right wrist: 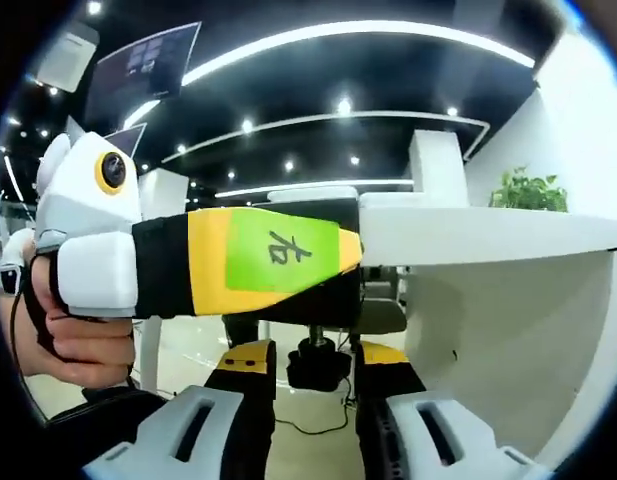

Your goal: Clamp the fixed fixture on the desktop, loosen the retaining clip, secure it to the edge of the desk, and tighten the retaining clip.

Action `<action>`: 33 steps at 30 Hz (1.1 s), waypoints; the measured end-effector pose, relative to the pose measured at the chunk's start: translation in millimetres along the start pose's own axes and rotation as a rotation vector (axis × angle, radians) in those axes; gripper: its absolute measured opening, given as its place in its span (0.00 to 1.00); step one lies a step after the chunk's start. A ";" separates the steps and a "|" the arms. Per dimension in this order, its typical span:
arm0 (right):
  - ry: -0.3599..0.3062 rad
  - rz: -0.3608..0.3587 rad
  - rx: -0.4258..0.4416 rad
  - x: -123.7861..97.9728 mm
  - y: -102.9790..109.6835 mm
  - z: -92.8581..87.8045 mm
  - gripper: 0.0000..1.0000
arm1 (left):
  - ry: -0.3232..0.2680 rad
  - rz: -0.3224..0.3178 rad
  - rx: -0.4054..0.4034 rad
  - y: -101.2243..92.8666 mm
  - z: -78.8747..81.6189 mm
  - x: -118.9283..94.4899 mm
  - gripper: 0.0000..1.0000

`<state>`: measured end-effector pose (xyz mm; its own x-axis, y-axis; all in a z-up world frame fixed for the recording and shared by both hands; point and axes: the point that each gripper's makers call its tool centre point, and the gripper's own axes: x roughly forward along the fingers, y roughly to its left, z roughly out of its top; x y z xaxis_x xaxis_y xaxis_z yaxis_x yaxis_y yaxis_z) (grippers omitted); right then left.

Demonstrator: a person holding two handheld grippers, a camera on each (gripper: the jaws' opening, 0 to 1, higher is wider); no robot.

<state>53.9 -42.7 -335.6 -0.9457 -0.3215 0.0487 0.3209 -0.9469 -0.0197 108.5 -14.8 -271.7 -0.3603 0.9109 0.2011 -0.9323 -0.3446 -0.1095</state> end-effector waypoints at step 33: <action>-0.028 0.245 0.001 -8.1 3.7 -10.7 0.26 | -0.046 0.037 -0.053 9.2 8.9 -12.0 0.02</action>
<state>62.2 -43.6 -346.8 -0.8375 -0.5418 0.0704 0.5409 -0.8404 -0.0329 103.9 -30.9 -266.5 -0.3964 0.8860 0.2404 -0.9160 -0.3642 -0.1684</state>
